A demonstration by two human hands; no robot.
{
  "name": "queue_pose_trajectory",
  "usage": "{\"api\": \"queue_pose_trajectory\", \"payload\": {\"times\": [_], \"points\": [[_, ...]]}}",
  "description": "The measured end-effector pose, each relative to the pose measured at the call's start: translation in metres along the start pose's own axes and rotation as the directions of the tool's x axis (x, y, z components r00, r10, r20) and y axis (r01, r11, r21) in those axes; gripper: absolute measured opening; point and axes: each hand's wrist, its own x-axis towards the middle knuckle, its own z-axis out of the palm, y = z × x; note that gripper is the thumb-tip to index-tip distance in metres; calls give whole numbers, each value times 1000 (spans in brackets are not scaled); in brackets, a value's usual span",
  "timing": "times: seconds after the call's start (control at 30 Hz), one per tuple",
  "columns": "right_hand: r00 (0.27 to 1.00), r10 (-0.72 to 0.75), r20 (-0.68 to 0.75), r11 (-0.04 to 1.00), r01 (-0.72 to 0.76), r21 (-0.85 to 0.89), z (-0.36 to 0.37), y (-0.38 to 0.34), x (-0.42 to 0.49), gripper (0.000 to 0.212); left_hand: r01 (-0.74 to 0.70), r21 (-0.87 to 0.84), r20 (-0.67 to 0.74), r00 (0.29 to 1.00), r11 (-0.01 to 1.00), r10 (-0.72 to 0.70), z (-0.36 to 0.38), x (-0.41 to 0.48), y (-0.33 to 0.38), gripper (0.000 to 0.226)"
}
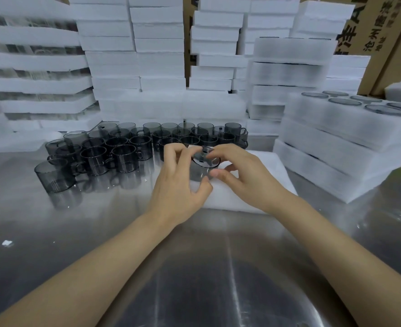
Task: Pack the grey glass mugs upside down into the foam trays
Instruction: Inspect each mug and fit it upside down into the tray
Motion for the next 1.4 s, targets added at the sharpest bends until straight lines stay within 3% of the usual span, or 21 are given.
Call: {"api": "queue_pose_trajectory", "payload": {"times": [0.13,0.23,0.33,0.43,0.6,1.1,1.23,1.4], "points": [[1000,-5,14,1000,4,27,-3,0,0,16,-26,7,-22,999,1000,26,0,1,-4,52],[999,17,49,1000,-18,9,-3,1,0,17,16,-33,6,1000,999,-16,1,2,-6,62],[997,43,67,999,-42,-7,-2,0,-1,18,16,-47,25,1000,999,-15,0,3,-6,57],[993,71,90,997,-68,-32,-1,0,-1,15,9,-12,29,1000,1000,-8,-4,6,-5,46],[993,44,110,996,-36,-77,-3,0,0,14,-1,84,44,999,996,-2,-9,9,-4,52],[998,-46,34,969,53,-241,-2,-1,-3,17,1,117,97,995,993,-13,-10,11,-7,53],[999,14,52,974,-2,-228,-3,1,-2,20,64,113,116,990,991,-77,-3,10,-8,74],[992,103,73,966,-82,-246,-2,-1,-3,24,19,158,147,988,987,-42,-2,13,-20,64]]}}
